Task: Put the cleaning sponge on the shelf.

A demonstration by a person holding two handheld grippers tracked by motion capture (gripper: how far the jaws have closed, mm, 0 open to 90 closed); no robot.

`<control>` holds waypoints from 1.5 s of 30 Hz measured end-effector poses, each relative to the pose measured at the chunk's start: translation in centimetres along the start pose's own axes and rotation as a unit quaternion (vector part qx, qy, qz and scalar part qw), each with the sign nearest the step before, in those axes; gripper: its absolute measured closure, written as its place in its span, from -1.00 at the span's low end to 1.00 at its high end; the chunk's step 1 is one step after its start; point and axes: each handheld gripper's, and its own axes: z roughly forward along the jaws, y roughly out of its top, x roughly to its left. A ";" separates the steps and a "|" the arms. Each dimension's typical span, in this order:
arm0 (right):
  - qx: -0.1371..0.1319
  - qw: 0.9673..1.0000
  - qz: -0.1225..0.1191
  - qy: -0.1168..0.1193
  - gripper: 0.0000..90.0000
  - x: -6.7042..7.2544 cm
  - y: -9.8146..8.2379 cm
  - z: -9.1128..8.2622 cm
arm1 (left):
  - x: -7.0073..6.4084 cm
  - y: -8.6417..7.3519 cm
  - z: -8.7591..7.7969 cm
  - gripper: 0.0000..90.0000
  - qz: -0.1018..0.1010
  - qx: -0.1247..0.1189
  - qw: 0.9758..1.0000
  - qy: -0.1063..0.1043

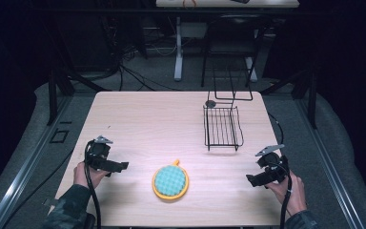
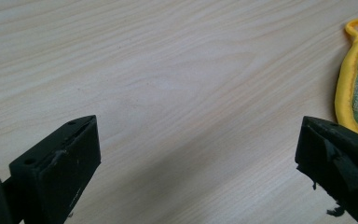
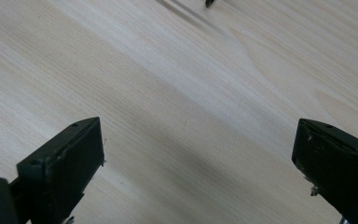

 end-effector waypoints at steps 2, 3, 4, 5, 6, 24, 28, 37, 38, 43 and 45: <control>-0.003 1.000 0.000 0.000 -0.95 0.0 0.0 -0.1 | -0.2 0.1 0.0 -0.99 0.004 0.002 1.000 0.000; -0.006 1.000 -0.002 -0.002 -0.94 0.0 0.0 -0.1 | -0.3 0.1 0.1 -0.99 0.003 0.003 1.000 -0.002; -0.006 1.000 -0.002 -0.002 -0.94 0.0 0.0 -0.1 | -0.4 0.2 0.1 -0.99 0.004 0.002 1.000 -0.002; -0.006 1.000 -0.002 -0.002 -0.94 0.1 0.0 -0.1 | -0.5 0.2 0.1 -0.99 0.006 0.003 1.000 -0.004; -0.006 1.000 -0.004 -0.003 -0.93 0.1 0.0 -0.1 | -0.6 0.3 0.1 -0.99 0.006 0.005 1.000 -0.005; -0.012 1.000 -0.013 0.006 -0.86 0.7 0.4 -0.7 | -4.2 2.0 0.4 -0.98 0.027 0.010 0.998 -0.056; -0.017 1.000 -0.003 0.017 -0.85 0.7 0.5 -0.9 | -5.6 2.5 1.3 -0.93 0.038 0.023 0.996 -0.080; -0.011 1.000 -0.008 0.015 -0.80 0.8 0.5 -0.6 | -8.1 3.8 3.0 -0.69 0.049 0.035 0.990 -0.125; -0.009 1.000 -0.007 0.016 -0.80 0.8 0.5 -0.6 | -8.4 3.7 3.2 -0.66 0.055 0.041 0.990 -0.125; -0.010 1.000 -0.004 0.019 -0.80 0.8 0.6 -0.5 | -9.7 3.9 4.3 -0.59 0.069 0.063 0.986 -0.139; -0.011 1.000 -0.009 0.017 -0.80 0.9 0.6 -0.6 | -10.3 4.0 4.6 -0.56 0.075 0.069 0.985 -0.138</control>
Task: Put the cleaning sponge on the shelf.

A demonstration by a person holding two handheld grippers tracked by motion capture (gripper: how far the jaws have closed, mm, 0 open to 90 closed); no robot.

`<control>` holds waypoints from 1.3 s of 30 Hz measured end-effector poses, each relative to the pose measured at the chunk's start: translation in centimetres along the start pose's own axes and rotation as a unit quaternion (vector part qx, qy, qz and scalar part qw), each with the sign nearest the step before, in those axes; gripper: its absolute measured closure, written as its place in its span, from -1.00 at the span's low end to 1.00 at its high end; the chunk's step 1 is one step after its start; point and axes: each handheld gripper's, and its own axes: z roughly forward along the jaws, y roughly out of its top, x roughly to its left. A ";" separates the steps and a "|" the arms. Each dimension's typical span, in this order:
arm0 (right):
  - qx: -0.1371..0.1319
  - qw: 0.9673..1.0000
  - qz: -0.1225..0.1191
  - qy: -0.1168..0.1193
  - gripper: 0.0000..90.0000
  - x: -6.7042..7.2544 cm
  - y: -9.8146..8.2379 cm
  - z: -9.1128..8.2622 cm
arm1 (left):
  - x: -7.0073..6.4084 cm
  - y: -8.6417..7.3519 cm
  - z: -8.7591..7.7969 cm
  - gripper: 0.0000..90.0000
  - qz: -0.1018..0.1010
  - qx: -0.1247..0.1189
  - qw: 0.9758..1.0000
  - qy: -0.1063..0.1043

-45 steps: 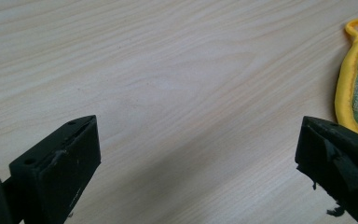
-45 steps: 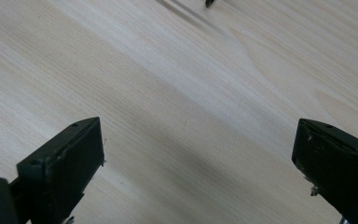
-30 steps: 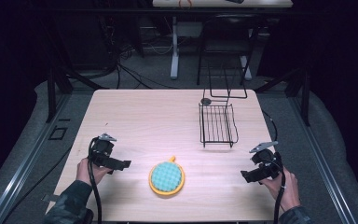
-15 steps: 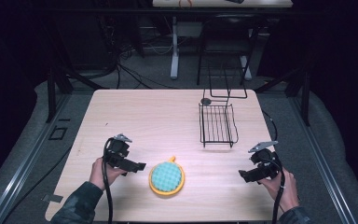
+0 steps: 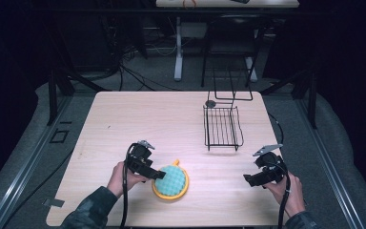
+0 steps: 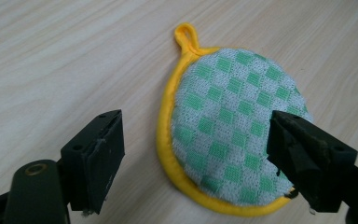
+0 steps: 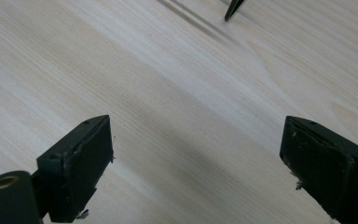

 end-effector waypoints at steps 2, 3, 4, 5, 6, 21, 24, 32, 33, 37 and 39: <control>-0.002 1.000 -0.001 -0.001 -0.79 0.2 0.0 -0.2 | -0.3 0.1 0.3 -0.52 0.006 0.003 1.000 0.000; -0.003 1.000 -0.002 -0.003 -0.79 0.1 -0.1 -0.3 | -0.3 0.2 0.4 -0.50 0.009 0.008 1.000 0.001; -0.006 1.000 -0.003 -0.002 -0.79 0.0 -0.1 -0.2 | -0.4 0.3 0.7 -0.47 0.010 0.013 1.000 0.005; 0.000 1.000 0.003 0.004 -0.79 -0.1 -0.1 -0.2 | -0.4 0.3 0.9 -0.41 0.008 0.014 1.000 0.005; 0.002 1.000 0.003 0.003 -0.80 -0.1 -0.1 -0.2 | -0.4 0.2 1.1 -0.36 0.003 0.017 1.000 0.007; 0.000 1.000 -0.003 0.001 -0.79 0.1 -0.1 -0.1 | 0.0 -0.7 1.9 0.22 -0.006 0.019 1.000 0.003; -0.001 1.000 -0.001 0.001 -0.79 0.1 0.0 -0.2 | 0.2 -0.9 1.9 0.34 -0.009 0.012 1.000 -0.003; -0.002 1.000 -0.001 0.001 -0.75 0.0 0.0 -0.2 | 0.2 -1.1 1.9 0.70 -0.004 -0.005 1.000 0.000; -0.004 1.000 -0.003 0.000 -0.75 0.0 0.0 -0.2 | 0.0 -1.1 1.9 0.72 0.008 -0.005 1.000 0.007; -0.005 1.000 -0.002 -0.004 -0.75 -0.1 -0.1 -0.3 | -0.5 -0.9 1.8 0.80 0.029 -0.004 0.999 0.020; -0.006 1.000 -0.002 -0.004 -0.75 -0.1 -0.1 -0.4 | -0.6 -0.9 1.7 0.83 0.031 -0.005 0.999 0.020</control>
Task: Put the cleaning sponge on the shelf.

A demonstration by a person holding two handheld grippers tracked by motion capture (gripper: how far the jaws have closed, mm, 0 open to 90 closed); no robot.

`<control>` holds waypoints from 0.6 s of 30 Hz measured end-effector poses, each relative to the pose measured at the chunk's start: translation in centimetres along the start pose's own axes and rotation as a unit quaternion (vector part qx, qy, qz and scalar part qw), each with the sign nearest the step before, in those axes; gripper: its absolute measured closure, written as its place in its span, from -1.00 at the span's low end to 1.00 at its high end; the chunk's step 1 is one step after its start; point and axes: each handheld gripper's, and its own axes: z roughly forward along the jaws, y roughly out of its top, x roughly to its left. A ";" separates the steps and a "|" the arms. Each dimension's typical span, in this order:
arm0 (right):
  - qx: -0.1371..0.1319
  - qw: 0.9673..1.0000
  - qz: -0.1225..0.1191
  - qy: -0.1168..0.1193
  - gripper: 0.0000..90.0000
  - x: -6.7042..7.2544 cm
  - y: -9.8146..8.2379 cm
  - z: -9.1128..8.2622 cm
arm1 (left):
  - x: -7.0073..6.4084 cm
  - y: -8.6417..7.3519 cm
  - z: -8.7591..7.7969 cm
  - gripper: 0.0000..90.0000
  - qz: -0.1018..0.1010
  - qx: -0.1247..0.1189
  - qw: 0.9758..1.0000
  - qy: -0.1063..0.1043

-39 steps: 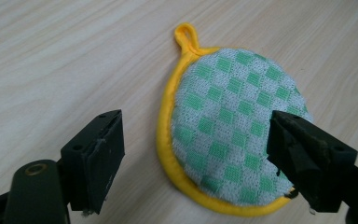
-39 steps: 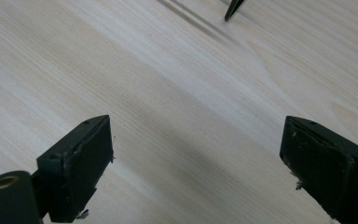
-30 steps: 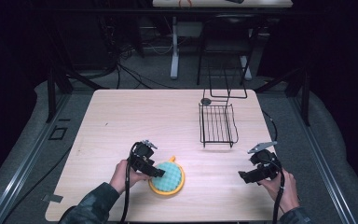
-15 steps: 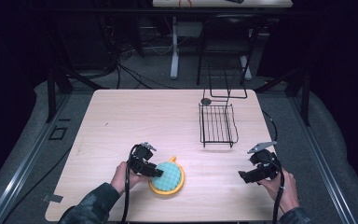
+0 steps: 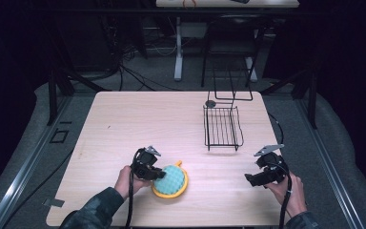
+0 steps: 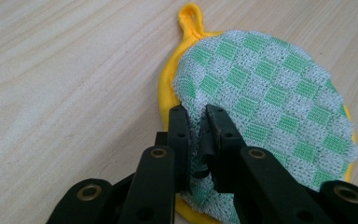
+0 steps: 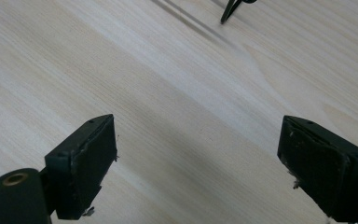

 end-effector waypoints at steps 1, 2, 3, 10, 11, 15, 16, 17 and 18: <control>-0.001 1.000 -0.001 0.002 -0.75 0.0 0.0 0.0 | 0.0 0.0 -0.1 0.84 0.000 -0.003 1.000 -0.001; -0.003 1.000 0.000 0.003 -0.75 0.1 0.0 0.0 | -0.1 0.0 -0.1 0.86 0.002 -0.003 1.000 -0.001; -0.001 1.000 0.001 0.005 -0.75 0.1 0.0 0.1 | -0.1 0.1 -0.1 0.86 0.004 -0.004 1.000 0.001; -0.008 1.000 0.002 0.003 -0.76 -0.1 0.0 -0.2 | -0.5 0.1 -1.0 0.90 0.013 -0.018 1.000 -0.003; -0.009 1.000 0.001 0.000 -0.76 -0.2 -0.1 -0.2 | -0.5 0.1 -1.1 0.91 0.015 -0.021 1.000 -0.003; -0.006 1.000 0.003 0.000 -0.76 -0.1 -0.1 -0.1 | -0.8 0.2 -1.9 0.91 0.023 -0.032 0.999 -0.004; -0.003 1.000 0.001 -0.001 -0.76 -0.2 -0.1 -0.1 | -0.8 0.2 -2.1 0.91 0.024 -0.035 0.999 -0.003; -0.003 1.000 0.001 -0.001 -0.76 -0.2 -0.1 -0.1 | -0.8 0.1 -2.2 0.91 0.026 -0.035 0.999 -0.003; -0.003 1.000 0.002 -0.001 -0.76 -0.2 -0.1 -0.2 | -0.8 0.1 -2.4 0.91 0.025 -0.038 0.999 -0.004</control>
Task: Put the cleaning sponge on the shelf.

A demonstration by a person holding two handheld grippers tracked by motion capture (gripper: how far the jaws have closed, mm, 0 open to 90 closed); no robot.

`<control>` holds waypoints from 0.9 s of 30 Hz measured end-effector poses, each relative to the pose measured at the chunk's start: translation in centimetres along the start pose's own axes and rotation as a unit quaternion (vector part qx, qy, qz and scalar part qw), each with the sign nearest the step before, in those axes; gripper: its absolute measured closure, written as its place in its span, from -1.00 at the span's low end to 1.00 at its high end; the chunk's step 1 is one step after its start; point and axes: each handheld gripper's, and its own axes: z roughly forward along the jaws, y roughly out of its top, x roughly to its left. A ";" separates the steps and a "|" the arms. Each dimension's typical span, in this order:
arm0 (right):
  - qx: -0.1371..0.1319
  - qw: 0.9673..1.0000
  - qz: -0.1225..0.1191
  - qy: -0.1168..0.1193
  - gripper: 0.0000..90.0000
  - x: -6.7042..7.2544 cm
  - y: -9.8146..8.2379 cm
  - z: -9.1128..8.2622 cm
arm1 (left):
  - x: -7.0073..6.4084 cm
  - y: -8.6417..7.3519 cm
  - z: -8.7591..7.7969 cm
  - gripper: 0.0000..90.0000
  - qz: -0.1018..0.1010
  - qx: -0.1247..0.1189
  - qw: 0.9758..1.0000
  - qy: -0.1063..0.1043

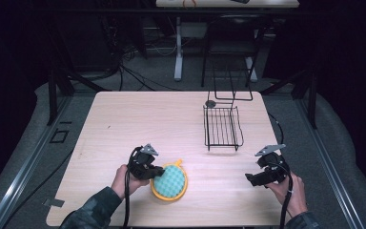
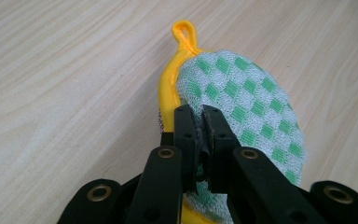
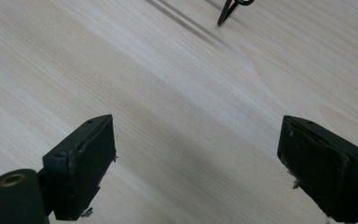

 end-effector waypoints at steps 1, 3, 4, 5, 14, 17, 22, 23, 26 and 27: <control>-0.002 1.000 -0.001 -0.003 -0.76 0.0 0.0 0.0 | 0.0 0.0 -0.1 0.91 0.000 -0.001 1.000 -0.002; -0.003 1.000 -0.001 -0.004 -0.77 0.0 0.0 0.0 | 0.1 0.0 -0.4 0.91 0.000 -0.006 1.000 -0.002; -0.003 1.000 0.000 -0.002 -0.77 -0.1 0.0 0.0 | 0.0 0.1 -0.5 0.91 -0.002 -0.008 1.000 -0.002; 0.000 1.000 0.000 -0.002 -0.78 -0.1 0.0 0.0 | 0.0 0.2 -0.6 0.91 -0.003 -0.013 1.000 -0.001; -0.005 1.000 0.006 -0.008 -0.82 -0.2 -0.1 0.2 | -0.1 1.0 -1.3 0.91 0.002 -0.028 1.000 -0.004; 0.000 1.000 0.001 -0.009 -0.83 -0.2 -0.2 0.3 | -0.1 1.3 -1.2 0.91 0.006 -0.032 0.999 0.000; 0.001 1.000 0.002 -0.014 -0.84 -0.3 -0.2 0.2 | -0.3 2.0 -1.6 0.91 0.013 -0.042 0.999 -0.001; 0.000 1.000 0.002 -0.014 -0.84 -0.3 -0.2 0.2 | -0.2 2.1 -1.6 0.91 0.013 -0.044 0.999 -0.004; 0.003 1.000 0.000 -0.018 -0.85 -0.4 -0.3 0.3 | 0.0 2.4 -1.5 0.91 0.013 -0.044 0.999 -0.005; 0.007 1.000 -0.001 -0.017 -0.85 -0.4 -0.3 0.3 | -0.1 2.5 -1.5 0.91 0.013 -0.047 0.999 -0.006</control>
